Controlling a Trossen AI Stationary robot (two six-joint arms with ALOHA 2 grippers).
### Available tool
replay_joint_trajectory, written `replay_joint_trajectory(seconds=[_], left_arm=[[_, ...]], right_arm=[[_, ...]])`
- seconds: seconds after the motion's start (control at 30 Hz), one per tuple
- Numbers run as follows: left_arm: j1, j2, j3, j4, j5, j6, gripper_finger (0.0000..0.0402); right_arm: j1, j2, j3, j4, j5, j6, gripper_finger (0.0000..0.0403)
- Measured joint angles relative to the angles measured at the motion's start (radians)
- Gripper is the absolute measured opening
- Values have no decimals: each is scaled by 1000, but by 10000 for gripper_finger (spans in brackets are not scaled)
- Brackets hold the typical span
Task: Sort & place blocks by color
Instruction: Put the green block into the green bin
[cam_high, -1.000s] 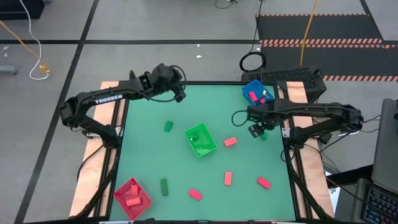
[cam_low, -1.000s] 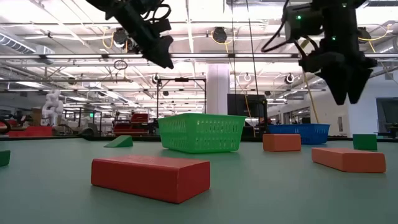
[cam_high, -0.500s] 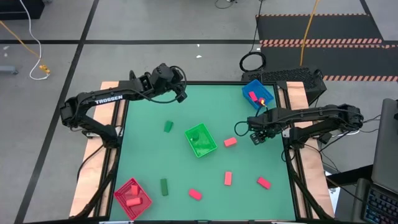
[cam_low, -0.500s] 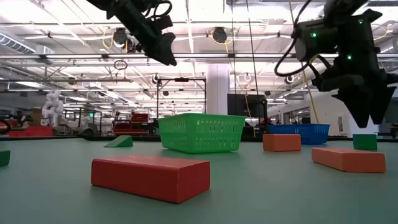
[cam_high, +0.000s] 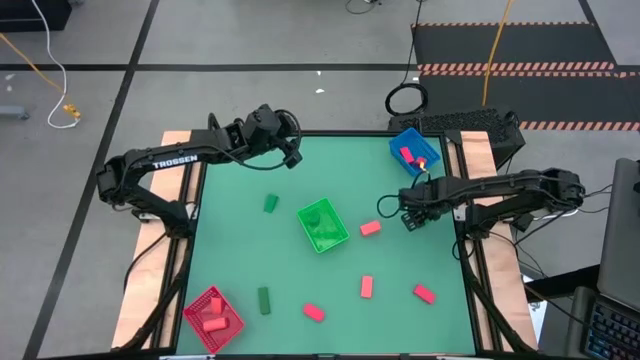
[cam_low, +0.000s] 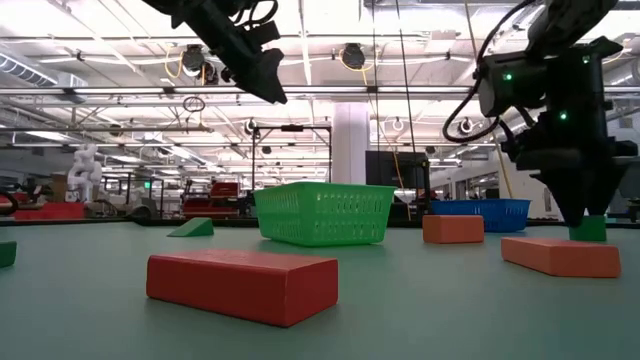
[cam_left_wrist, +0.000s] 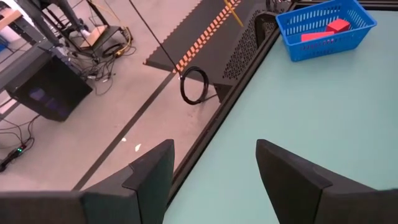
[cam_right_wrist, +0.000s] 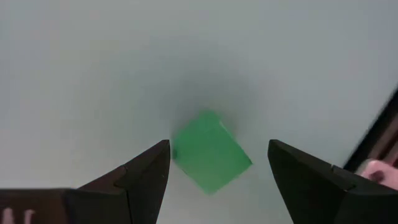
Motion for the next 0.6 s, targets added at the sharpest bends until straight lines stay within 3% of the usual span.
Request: replay_joint_trajectory(seconds=[0.2, 0.6], left_arm=[[0, 0, 0, 0, 0, 0, 230], [0, 0, 0, 0, 0, 0, 230]], right_arm=[[-11, 0, 0, 49, 7, -28, 263], [-11, 0, -43, 60, -82, -23, 263]])
